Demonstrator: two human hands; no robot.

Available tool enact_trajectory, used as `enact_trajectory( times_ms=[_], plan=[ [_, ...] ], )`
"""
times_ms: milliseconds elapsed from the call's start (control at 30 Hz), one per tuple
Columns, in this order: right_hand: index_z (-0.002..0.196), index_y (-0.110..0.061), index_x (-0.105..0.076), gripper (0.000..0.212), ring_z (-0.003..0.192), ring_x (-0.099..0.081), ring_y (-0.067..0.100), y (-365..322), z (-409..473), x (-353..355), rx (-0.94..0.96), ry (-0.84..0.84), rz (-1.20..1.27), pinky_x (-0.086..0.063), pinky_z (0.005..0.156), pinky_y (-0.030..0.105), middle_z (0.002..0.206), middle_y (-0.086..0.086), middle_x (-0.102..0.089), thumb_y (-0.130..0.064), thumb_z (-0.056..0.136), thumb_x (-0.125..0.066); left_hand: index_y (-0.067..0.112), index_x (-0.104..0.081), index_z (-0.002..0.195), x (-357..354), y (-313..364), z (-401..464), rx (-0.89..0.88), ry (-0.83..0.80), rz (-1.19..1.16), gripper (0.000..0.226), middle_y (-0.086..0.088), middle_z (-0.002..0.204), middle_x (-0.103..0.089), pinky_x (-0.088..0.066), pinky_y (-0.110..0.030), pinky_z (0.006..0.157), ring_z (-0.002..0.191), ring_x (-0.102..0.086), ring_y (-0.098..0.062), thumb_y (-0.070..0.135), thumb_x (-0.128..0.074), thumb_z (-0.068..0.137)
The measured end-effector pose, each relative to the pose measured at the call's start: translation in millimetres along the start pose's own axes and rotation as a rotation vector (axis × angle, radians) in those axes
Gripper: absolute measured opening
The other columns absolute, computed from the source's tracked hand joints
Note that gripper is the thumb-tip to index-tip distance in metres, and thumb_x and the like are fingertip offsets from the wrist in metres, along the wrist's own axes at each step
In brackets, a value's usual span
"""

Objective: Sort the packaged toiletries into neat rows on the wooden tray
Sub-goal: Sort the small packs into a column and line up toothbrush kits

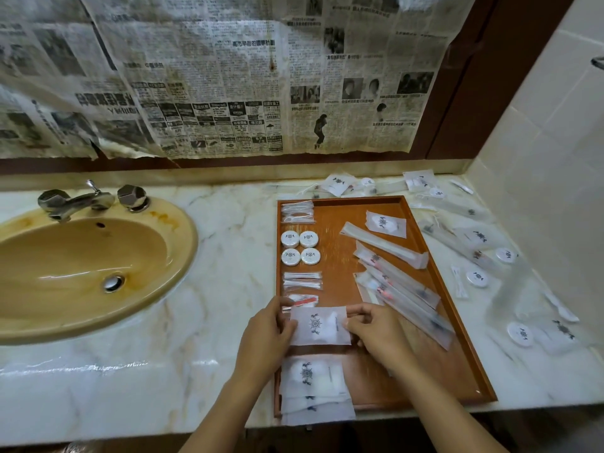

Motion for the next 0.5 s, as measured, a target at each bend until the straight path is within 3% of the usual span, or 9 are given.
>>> enact_trajectory(
  times_ms=[200,400,500],
  plan=[
    [0.109,-0.025,-0.065,0.028,0.062,-0.065,0.003,11.1,-15.1,-14.1,0.015,-0.02,-0.044,-0.05,0.063,0.022,0.075,0.01,-0.071,-0.013,0.085,-0.072,0.032,-0.061,0.116,0.4,-11.6,-22.4,0.013,-0.002,0.056,0.026,0.011,0.077,-0.061,-0.05,-0.025,0.063,0.073,-0.059,-0.005,0.023,-0.063,0.092],
    [0.107,-0.029,-0.067,0.026,0.067,-0.067,0.009,16.3,-28.6,-22.5,0.031,-0.038,-0.106,-0.052,0.064,0.023,0.071,0.007,-0.071,-0.015,0.086,-0.07,0.034,-0.061,0.121,2.7,-13.0,-36.1,-0.037,0.012,0.184,0.028,0.017,0.084,-0.058,-0.044,-0.018,0.069,0.083,-0.055,-0.003,0.029,-0.06,0.093],
    [0.107,-0.025,-0.068,0.025,0.065,-0.067,0.008,17.9,-33.6,-24.6,0.036,-0.041,-0.144,-0.05,0.064,0.017,0.068,0.005,-0.071,-0.014,0.086,-0.069,0.031,-0.063,0.123,0.7,-14.5,-40.6,-0.032,0.008,0.203,0.029,0.018,0.086,-0.059,-0.043,-0.015,0.071,0.083,-0.056,-0.002,0.029,-0.059,0.094]
  ],
)
Point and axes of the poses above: each hand's wrist, its own z-axis towards the middle knuckle, its own x-axis out of the back of the hand, y = z × x, the point moved 9 cm from there along z, towards the middle knuckle
